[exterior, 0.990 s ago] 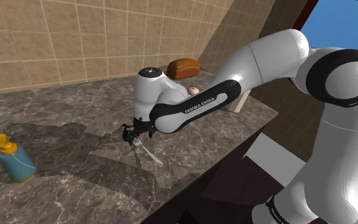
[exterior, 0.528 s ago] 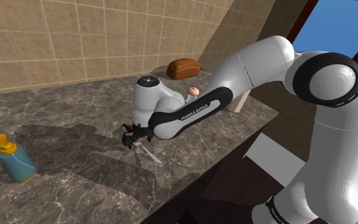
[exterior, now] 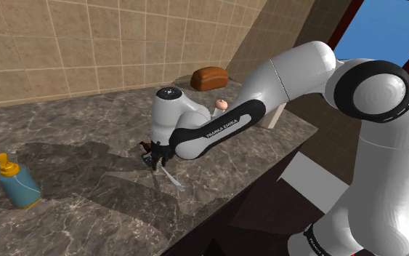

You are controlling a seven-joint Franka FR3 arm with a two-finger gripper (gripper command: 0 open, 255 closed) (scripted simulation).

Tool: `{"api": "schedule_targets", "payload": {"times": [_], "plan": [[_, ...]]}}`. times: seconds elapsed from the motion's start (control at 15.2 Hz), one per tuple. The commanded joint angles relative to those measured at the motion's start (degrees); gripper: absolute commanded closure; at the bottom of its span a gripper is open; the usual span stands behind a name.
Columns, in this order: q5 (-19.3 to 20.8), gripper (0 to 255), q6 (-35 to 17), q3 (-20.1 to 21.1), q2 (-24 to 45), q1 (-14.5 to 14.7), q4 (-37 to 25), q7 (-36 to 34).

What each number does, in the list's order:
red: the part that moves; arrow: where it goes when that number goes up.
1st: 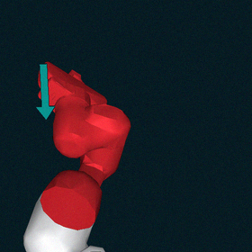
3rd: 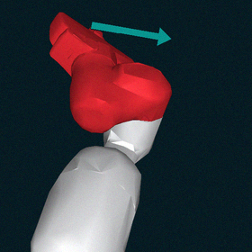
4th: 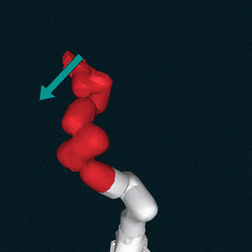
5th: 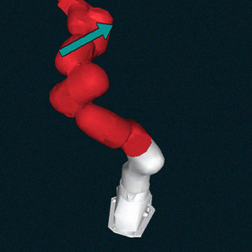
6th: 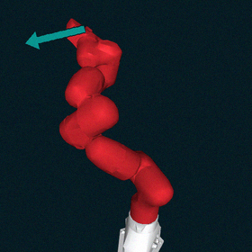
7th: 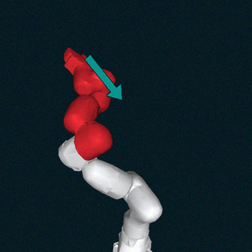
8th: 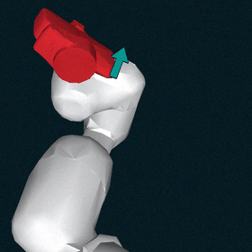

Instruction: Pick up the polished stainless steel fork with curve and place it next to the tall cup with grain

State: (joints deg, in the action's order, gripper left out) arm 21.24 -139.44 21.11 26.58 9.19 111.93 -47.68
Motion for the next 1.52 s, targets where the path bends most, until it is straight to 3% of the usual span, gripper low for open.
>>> {"api": "schedule_targets", "payload": {"times": [0.0,0.46,1.45], "plan": [[0.02,255,0.04,-0.07,0.08,-0.04,0.07,0.00],[0.02,255,0.04,-0.07,0.09,-0.04,0.06,-0.01],[-5.05,255,8.63,2.67,-7.24,-1.95,-1.89,3.88]]}}
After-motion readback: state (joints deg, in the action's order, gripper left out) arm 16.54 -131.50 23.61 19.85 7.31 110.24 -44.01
